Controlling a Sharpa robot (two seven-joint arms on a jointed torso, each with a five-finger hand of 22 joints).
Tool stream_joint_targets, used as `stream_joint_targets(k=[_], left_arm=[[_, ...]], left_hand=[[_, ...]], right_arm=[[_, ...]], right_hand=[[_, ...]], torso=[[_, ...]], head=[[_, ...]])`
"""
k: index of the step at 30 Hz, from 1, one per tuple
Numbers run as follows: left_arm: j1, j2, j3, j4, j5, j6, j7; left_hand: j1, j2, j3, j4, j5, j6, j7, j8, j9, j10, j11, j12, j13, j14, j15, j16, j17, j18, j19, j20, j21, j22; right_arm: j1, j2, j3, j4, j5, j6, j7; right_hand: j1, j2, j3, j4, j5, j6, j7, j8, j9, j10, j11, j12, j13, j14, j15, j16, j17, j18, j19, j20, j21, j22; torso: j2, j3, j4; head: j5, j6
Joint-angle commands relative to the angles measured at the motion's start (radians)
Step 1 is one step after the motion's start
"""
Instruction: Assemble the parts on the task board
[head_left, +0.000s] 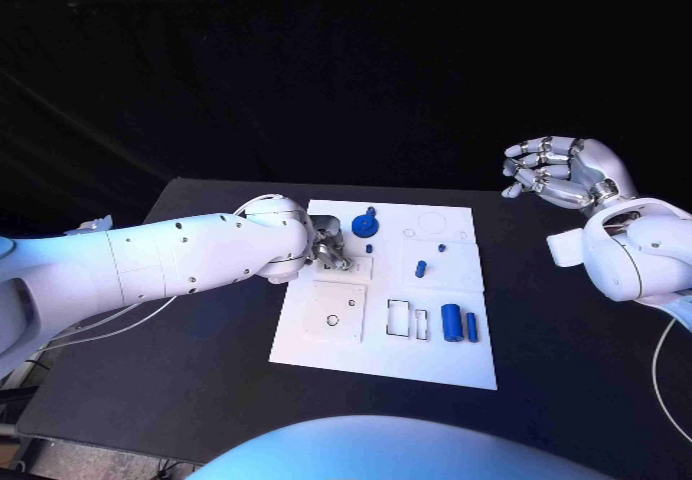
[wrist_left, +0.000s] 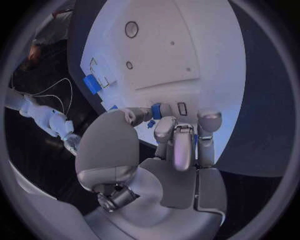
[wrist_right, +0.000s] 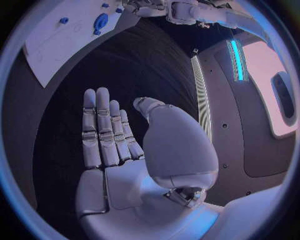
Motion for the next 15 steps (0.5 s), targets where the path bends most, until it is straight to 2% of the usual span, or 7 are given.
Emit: stream_joint_targets(k=[1, 15], left_arm=[[-0.001, 0.01, -0.002, -0.006, 0.069, 0.06, -0.012], [0.003, 0.024, -0.001, -0.032, 0.105, 0.084, -0.023]], left_hand=[[0.001, 0.014, 0.229, -0.222, -0.006, -0.001, -0.008, -0.005, 0.001, 0.006, -0.002, 0.0, 0.0, 0.075, -0.007, 0.006, 0.15, -0.005, -0.002, -0.001, -0.001, -0.002], [-0.039, 0.049, 0.2, -0.192, -0.015, 0.015, -0.016, -0.006, 0.0, 0.022, -0.007, 0.015, 0.03, 0.075, -0.01, 0.006, 0.15, -0.007, 0.003, -0.003, -0.002, 0.007]], right_arm=[[0.0, 0.001, 0.0, -0.001, -0.007, 0.004, 0.007], [-0.002, 0.004, 0.0, -0.004, -0.005, 0.005, 0.006]], right_hand=[[-0.012, 0.002, 0.006, 0.002, 0.004, -0.001, 0.051, 0.005, -0.001, -0.003, 0.005, 0.002, -0.001, 0.007, 0.0, -0.006, 0.001, 0.01, 0.003, 0.004, -0.005, -0.001], [-0.012, 0.002, 0.006, 0.002, 0.004, -0.001, 0.051, 0.005, -0.001, -0.003, 0.005, 0.002, -0.001, 0.007, 0.0, -0.006, 0.001, 0.01, 0.003, 0.004, -0.005, -0.001]], torso=[[0.0, 0.0004, -0.0012], [0.001, -0.0001, 0.0004]], head=[[0.0, -0.001], [-0.003, -0.002]])
